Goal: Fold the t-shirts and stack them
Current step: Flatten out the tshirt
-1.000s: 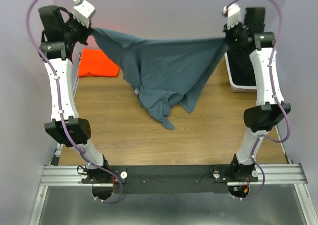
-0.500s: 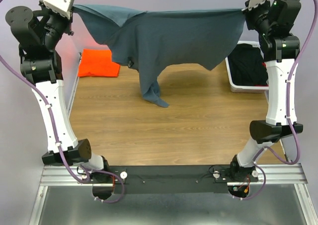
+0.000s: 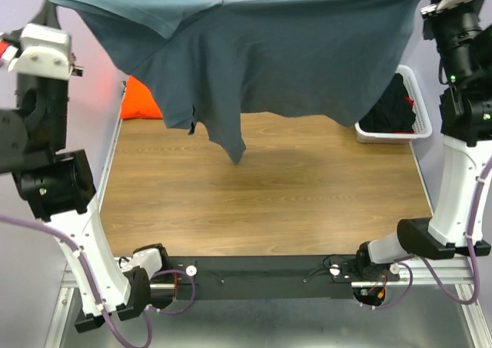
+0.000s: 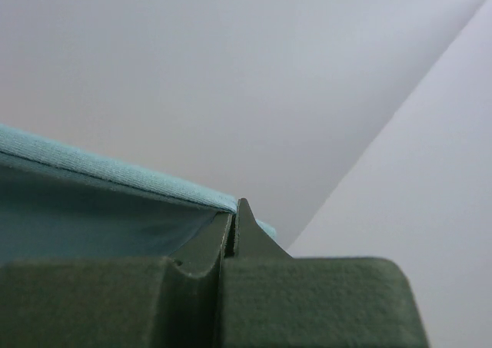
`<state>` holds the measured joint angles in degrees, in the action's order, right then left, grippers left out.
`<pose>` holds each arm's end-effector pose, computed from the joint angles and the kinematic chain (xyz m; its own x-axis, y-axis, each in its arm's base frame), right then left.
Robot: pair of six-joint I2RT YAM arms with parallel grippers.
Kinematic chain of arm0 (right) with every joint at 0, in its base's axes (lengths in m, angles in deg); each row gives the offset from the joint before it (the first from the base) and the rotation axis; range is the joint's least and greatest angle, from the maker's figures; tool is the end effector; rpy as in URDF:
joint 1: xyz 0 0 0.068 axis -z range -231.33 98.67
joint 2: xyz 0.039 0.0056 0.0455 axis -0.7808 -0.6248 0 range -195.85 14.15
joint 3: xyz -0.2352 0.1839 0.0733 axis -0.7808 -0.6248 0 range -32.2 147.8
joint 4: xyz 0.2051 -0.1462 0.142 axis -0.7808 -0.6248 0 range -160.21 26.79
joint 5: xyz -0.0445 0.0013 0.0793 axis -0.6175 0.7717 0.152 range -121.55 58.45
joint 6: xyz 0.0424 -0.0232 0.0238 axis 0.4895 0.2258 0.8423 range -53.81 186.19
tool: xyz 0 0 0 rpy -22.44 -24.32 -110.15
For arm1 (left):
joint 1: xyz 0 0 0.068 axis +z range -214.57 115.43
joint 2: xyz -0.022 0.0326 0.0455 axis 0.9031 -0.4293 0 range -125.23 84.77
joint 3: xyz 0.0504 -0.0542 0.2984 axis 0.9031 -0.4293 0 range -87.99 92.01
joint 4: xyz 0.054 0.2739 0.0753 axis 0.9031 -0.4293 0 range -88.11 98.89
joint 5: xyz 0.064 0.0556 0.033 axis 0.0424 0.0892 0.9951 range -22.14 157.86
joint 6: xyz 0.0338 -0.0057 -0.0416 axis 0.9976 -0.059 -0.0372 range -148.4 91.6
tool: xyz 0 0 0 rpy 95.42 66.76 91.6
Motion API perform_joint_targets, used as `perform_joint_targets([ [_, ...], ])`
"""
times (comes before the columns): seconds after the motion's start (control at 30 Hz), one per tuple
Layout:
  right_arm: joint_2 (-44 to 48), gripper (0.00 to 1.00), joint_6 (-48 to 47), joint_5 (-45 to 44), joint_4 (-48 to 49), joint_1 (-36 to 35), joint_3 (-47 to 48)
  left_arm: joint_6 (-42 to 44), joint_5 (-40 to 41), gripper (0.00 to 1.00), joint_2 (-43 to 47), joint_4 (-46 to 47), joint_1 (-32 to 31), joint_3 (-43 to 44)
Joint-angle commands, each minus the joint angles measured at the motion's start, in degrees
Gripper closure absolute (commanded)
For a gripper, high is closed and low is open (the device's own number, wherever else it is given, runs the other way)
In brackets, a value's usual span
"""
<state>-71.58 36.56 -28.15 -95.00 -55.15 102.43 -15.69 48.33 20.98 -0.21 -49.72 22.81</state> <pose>0.2369 0.0180 0.6907 0.3160 -0.4735 -0.8222 0.0382 0.8722 -0.4876 0.1149 0.0181 0.6901 0.5822 0.3690 -0.7245 -0.1177 0.9199 0.3740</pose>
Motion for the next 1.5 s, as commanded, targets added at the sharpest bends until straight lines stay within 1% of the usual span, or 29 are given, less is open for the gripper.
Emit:
perform_joint_targets([
  [0.0, -2.5, 0.99, -1.04, -4.19, 5.86, 0.83, 0.11, 0.12, 10.3, 1.0, -1.95, 5.24, 1.41, 1.96],
  [0.1, -4.96, 0.99, -0.52, -4.1, 5.95, 0.83, -1.46, 0.47, 7.42, 1.0, -4.93, 2.53, 1.41, 2.22],
  [0.2, -6.89, 0.99, -0.52, -3.75, 6.13, 0.91, -3.93, 0.83, 4.42, 1.0, -9.5, -1.0, 1.32, 3.45],
  [0.27, -10.23, 0.99, -0.61, -3.66, 6.39, 0.83, -4.73, 0.3, 3.1, 1.0, -13.71, -2.05, 1.41, 4.07],
  [0.4, -18.66, 0.99, 1.4, -3.75, 6.65, 0.74, 1.4, -3.3, -1.11, 1.0, -22.58, -2.41, 1.23, 6.87],
  [0.43, -20.94, 0.99, 1.76, -3.75, 6.65, 0.65, 3.43, -3.91, -1.56, 1.0, -27.39, -2.58, 0.97, 10.8],
  [0.47, -24.71, 1.0, 1.94, -3.66, 6.83, 0.56, 7.97, -4.96, -1.74, 1.0, -30.05, -2.93, 0.62, 13.36],
  [0.5, -27.09, 0.99, 2.12, -4.62, 7.18, 0.48, 10.63, -7.32, -2.61, 1.0, -35.65, -3.11, 0.53, 20.17],
  [0.57, -32.18, 0.99, 2.38, -6.03, 9.71, 0.3, 17.38, -9.36, -4.45, 1.0, -41.3, -3.55, 0.62, 29.07],
  [0.63, -33.18, 0.99, 3.25, -9.79, 14.54, 0.39, 18.3, -12.08, -3.86, 1.0, -47.18, -1.98, 0.62, 41.17],
  [0.67, -32.57, 1.0, 3.43, -10.86, 20.39, 0.39, 17.0, -12.44, -2.98, 1.0, -47.56, 3.16, 0.62, 42.55],
  [0.73, -30.91, 0.99, 4.57, -12.97, 26.23, 0.3, 14.71, -15.17, -0.78, 1.0, -43.46, 10.73, 0.53, 36.53],
  [0.77, -29.24, 0.99, 5.1, -13.15, 31.04, 0.3, 12.44, -15.61, 0.44, 1.0, -41.26, 18.87, 0.62, 32.85],
  [0.83, -28.0, 0.99, 5.37, -13.07, 35.38, 0.39, 10.66, -16.22, 1.68, 1.0, -37.91, 25.6, 0.62, 24.33],
  [0.87, -27.65, 0.99, 5.37, -11.5, 36.96, 0.39, 9.7, -16.14, 1.77, 1.0, -36.77, 27.63, 0.53, 23.41],
  [1.0, -27.03, 0.99, 4.93, -4.47, 36.89, 0.39, 3.21, -13.6, -0.07, 1.0, -38.08, 25.02, 0.53, 21.75],
  [1.03, -25.99, 1.0, 4.58, -0.8, 36.89, 0.3, -2.64, -12.98, -0.85, 1.0, -37.21, 24.92, 0.53, 16.86],
  [1.07, -25.45, 0.99, 4.32, 0.63, 36.89, 0.12, -5.49, -8.88, -1.21, 1.0, -36.41, 25.79, 0.62, 13.42],
  [1.1, -24.93, 0.99, 3.44, 1.86, 36.98, 0.04, -9.0, -7.1, -2.69, 1.0, -35.45, 26.24, 0.53, 9.47],
  [1.13, -24.4, 0.99, 3.09, 2.74, 36.89, -0.05, -12.08, -5.17, -3.66, 1.0, -33.61, 26.24, 0.53, 1.95],
  [1.17, -23.09, 0.99, 2.82, 4.58, 36.98, -0.14, -19.07, -2.89, -4.46, 1.0, -32.46, 26.24, 0.62, -2.13],
  [1.2, -22.12, 0.99, 1.52, 5.47, 36.63, -0.23, -22.53, 0.53, -5.51, 1.0, -31.15, 26.24, 0.53, -6.35],
  [1.23, -21.24, 1.0, 0.89, 6.26, 36.54, -0.32, -25.87, 3.35, -6.13, 1.0, -28.52, 25.81, 0.53, -14.48],
  [1.27, -19.14, 0.99, 0.45, 6.53, 36.45, -0.4, -32.95, 5.72, -6.74, 1.0, -27.02, 25.19, 0.62, -18.74],
  [1.3, -18.08, 0.99, -1.12, 6.97, 36.28, -0.49, -35.98, 7.66, -7.1, 1.0, -25.26, 25.1, 0.7, -23.31],
  [1.33, -17.02, 0.99, -2.0, 7.32, 36.19, -0.49, -39.67, 12.03, -7.36, 1.0, -22.37, 24.93, 0.62, -31.27],
  [1.4, -14.64, 1.0, -3.5, 7.94, 35.57, -0.49, -44.95, 16.8, -7.37, 1.0, -19.81, 22.03, 0.7, -37.73],
  [1.43, -12.64, 0.99, -4.99, 8.55, 35.14, -0.49, -49.94, 20.13, -5.8, 1.0, -17.97, 21.24, 0.7, -42.81],
  [1.47, -11.83, 0.99, -5.61, 8.99, 34.26, -0.49, -51.82, 21.55, -4.91, 1.0, -17.34, 20.01, 0.88, -44.87],
])
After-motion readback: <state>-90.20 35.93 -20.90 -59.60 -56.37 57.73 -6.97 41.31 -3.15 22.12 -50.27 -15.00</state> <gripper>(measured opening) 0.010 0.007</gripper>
